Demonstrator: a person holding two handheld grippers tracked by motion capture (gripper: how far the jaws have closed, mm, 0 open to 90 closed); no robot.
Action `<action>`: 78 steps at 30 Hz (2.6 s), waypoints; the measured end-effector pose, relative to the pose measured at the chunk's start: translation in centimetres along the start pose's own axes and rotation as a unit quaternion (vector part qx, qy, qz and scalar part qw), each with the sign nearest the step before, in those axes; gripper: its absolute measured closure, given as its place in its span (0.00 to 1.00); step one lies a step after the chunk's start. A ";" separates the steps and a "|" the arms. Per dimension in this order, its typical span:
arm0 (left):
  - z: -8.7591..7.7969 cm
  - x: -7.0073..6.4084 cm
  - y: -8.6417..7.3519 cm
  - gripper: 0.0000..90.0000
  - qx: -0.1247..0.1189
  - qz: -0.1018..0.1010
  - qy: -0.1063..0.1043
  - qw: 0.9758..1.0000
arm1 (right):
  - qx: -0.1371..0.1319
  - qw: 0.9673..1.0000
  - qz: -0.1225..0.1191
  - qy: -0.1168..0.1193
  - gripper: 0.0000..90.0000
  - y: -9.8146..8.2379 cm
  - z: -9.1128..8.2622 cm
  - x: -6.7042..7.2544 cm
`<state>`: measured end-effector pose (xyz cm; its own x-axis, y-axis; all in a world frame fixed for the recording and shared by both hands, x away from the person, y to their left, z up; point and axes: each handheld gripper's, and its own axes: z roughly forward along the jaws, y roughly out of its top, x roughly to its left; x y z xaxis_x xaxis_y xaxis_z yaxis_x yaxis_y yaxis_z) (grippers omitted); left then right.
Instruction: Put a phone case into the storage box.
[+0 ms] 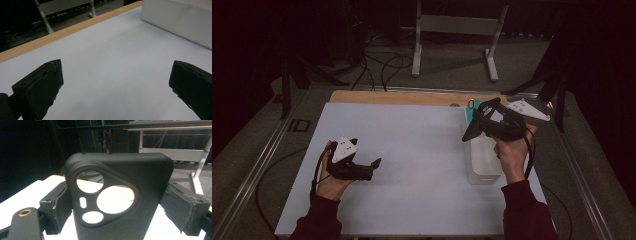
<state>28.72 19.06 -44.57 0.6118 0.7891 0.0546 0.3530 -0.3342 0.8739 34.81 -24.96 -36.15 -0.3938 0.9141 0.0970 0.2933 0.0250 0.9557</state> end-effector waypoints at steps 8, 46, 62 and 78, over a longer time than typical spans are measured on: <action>-0.6 0.3 -0.9 0.00 0.000 -0.003 0.022 1.000 | 0.000 1.000 0.004 -0.021 0.16 -0.1 0.6 -0.6; -3.0 1.6 -5.8 0.00 -0.025 -0.048 0.078 0.996 | 0.021 0.995 0.008 -0.099 0.16 -0.6 3.4 -2.2; -3.0 1.4 -5.9 0.00 -0.028 -0.048 0.084 0.995 | 0.044 0.989 0.025 -0.138 0.16 -1.6 5.3 -3.7; -3.2 1.4 -5.8 0.00 -0.038 -0.049 0.084 0.995 | 0.071 0.982 0.025 -0.171 0.15 -2.7 8.0 -3.6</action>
<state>25.28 23.70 -47.99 0.4484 0.8928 0.0416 0.3472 -0.2169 0.9124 42.44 -25.11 -41.30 -0.0676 0.9975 0.0216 0.4326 0.0098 0.9015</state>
